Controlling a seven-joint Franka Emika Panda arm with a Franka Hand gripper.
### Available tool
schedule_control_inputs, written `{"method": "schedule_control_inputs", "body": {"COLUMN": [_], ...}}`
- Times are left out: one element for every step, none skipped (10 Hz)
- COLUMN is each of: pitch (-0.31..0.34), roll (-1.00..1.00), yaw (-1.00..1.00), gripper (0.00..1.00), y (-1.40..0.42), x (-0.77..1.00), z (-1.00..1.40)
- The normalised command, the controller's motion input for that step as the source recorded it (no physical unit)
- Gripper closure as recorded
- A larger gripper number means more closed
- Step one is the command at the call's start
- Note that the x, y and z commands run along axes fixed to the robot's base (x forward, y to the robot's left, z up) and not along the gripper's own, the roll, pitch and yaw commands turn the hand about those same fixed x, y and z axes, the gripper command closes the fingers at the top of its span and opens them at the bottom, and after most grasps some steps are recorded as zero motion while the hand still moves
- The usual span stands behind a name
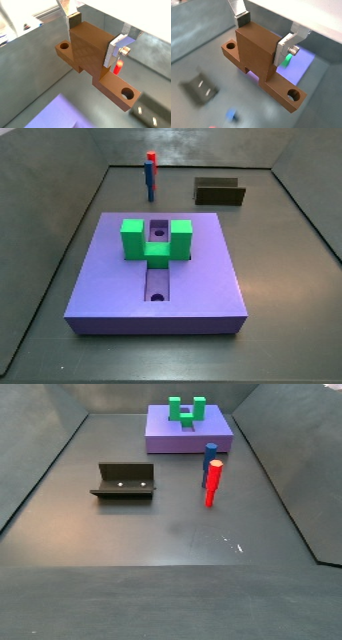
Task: Pick up the brown object. Move up. Move to above the board. Insert the brown object.
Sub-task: Move to above the board, then insert the brown object.
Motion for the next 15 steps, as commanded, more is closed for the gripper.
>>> {"method": "schedule_control_inputs", "body": {"pitch": [0.230,0.239,0.178,0.145,0.082,0.052,0.000,-0.040,-0.047,-0.073,-0.114,-0.084,-0.069,-0.054,-0.044], "roll": [0.08,0.03,0.04,0.06,0.03,0.03,0.00,-0.03,-0.03,-0.04,-0.08,-0.05,-0.03,-0.02,-0.01], "yaw": [0.04,0.02,0.02,0.01,0.01,0.01,0.00,-0.22,-0.65,-0.97,-0.91,-1.00,-1.00,-1.00,-1.00], "gripper": [1.00,1.00,1.00,1.00,1.00,1.00,1.00,1.00,1.00,1.00,1.00,1.00,1.00,1.00,1.00], "y": [-1.40,-1.40,-0.99,-0.59,-0.26,-0.17,0.00,0.00,0.00,0.00,0.00,0.00,0.00,0.00,0.00], "x": [0.60,0.69,0.47,0.30,0.16,0.09,0.00,0.00,-0.04,-0.09,0.00,-0.01,0.00,0.00,0.00], "z": [0.29,0.32,0.23,0.14,0.08,0.06,-0.03,-0.17,-0.29,-0.37,-0.41,-0.42,-0.40,-0.36,-0.32]}}
